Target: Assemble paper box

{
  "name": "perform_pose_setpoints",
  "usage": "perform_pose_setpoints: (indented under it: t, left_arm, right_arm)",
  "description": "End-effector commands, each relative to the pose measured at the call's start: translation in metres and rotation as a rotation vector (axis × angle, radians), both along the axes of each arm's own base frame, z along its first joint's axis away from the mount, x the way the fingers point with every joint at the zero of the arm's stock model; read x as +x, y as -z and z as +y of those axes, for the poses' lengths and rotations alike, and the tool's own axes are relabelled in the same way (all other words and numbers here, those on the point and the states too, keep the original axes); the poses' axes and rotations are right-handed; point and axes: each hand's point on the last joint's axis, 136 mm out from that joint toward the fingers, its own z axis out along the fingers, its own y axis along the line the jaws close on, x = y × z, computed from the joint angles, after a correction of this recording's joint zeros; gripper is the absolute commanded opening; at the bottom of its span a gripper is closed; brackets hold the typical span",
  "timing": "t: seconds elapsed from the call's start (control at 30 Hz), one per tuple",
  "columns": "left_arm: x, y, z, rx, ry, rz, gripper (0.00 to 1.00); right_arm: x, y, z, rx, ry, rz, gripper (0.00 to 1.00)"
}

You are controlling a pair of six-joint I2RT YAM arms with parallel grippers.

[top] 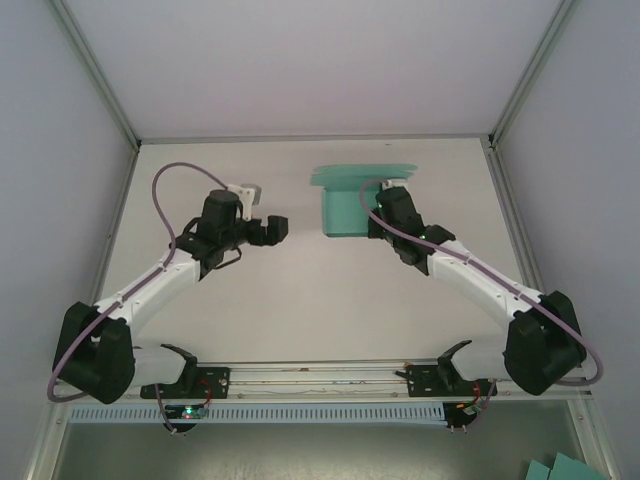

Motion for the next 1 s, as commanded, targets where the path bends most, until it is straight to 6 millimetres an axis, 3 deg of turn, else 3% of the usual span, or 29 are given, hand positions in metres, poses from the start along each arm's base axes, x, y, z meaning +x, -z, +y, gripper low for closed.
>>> perform_pose_setpoints:
  t: [0.0, 0.13, 0.3, 0.43, 0.53, 0.63, 0.77, 0.97]
  left_arm:
    - [-0.02, 0.03, 0.037, 0.138, -0.133, 0.097, 1.0]
    - [-0.028, 0.021, 0.041, 0.124, -0.149, 0.073, 1.0]
    - [-0.03, 0.018, 0.039, 0.1, -0.146, 0.062, 1.0]
    - [-0.031, 0.019, 0.04, 0.103, -0.146, 0.064, 1.0]
    - [-0.033, 0.02, 0.042, 0.109, -0.151, 0.066, 1.0]
    - [-0.034, 0.017, 0.042, 0.104, -0.147, 0.055, 1.0]
    - [-0.035, 0.011, 0.037, 0.08, -0.123, 0.038, 1.0]
    - [-0.032, 0.008, 0.031, 0.066, -0.1, 0.03, 1.0]
  right_arm:
    - [-0.015, 0.022, -0.019, -0.042, 0.08, 0.073, 0.0]
    - [-0.024, 0.062, -0.009, -0.014, 0.083, 0.198, 0.0]
    - [-0.028, 0.109, 0.026, -0.035, 0.038, 0.294, 0.0]
    - [-0.029, 0.136, 0.041, -0.094, 0.027, 0.367, 0.0]
    - [-0.032, 0.15, 0.042, -0.136, 0.04, 0.408, 0.07]
    - [-0.031, 0.144, 0.044, -0.145, 0.037, 0.406, 0.17]
    - [-0.026, 0.114, 0.045, -0.122, 0.025, 0.345, 0.45]
    - [-0.025, 0.086, 0.04, -0.062, 0.023, 0.286, 0.61]
